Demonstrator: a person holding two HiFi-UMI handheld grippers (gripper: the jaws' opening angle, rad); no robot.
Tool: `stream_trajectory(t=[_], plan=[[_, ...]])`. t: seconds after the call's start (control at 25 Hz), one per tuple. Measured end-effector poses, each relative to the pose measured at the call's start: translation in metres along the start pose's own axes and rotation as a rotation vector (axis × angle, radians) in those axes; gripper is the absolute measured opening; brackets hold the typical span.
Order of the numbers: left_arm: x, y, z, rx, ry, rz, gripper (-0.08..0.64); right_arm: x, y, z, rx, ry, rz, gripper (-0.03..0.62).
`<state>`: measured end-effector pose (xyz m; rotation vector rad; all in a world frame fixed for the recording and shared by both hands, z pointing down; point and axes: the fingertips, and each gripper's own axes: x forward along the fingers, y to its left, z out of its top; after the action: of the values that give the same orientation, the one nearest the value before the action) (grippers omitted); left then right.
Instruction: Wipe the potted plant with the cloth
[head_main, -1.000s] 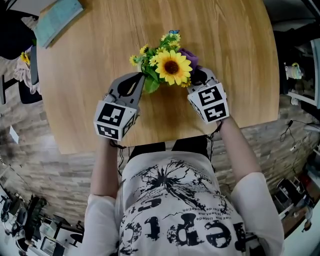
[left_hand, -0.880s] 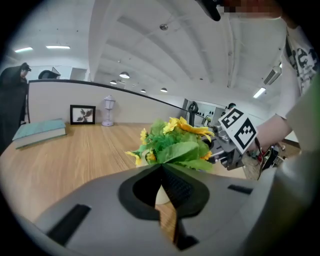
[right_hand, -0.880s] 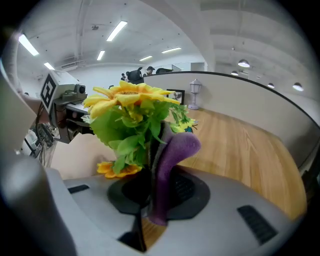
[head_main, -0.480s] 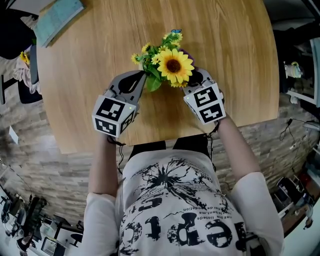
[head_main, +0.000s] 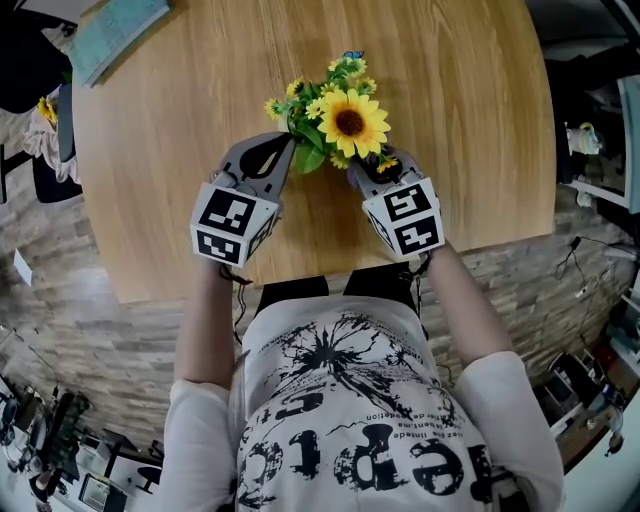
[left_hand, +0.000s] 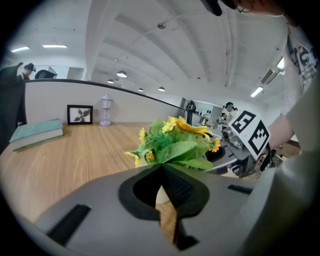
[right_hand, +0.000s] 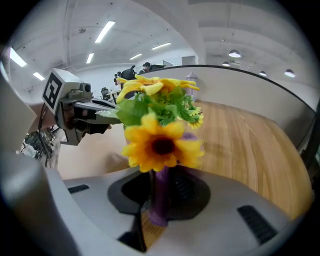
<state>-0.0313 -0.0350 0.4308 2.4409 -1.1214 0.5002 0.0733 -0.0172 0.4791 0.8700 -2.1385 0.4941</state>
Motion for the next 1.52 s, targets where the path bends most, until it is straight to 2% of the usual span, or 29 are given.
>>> stream_trajectory(t=[0.2,0.48,0.68,1.12,1.32,1.52], plan=[[-0.001,0.000,0.000,-0.005,-0.011,-0.006,0.003,-0.002,0.014,-0.006,0.029,0.012,0.007,0.075],[-0.002,0.001,0.000,-0.016,-0.072,-0.043,0.003,0.000,0.037,-0.011,0.042,0.030,0.054,0.077],[-0.002,0.001,0.000,0.002,-0.091,-0.059,0.003,0.004,0.050,-0.005,0.113,0.022,0.101,0.077],[-0.003,-0.001,0.002,0.026,-0.095,-0.103,0.003,0.017,0.079,0.009,0.122,0.026,0.158,0.080],[-0.003,0.000,0.002,0.000,-0.106,-0.111,0.003,0.025,0.097,0.018,0.144,0.039,0.204,0.081],[-0.003,0.000,0.001,-0.002,-0.098,-0.121,0.003,0.031,0.112,0.024,0.102,0.049,0.242,0.081]])
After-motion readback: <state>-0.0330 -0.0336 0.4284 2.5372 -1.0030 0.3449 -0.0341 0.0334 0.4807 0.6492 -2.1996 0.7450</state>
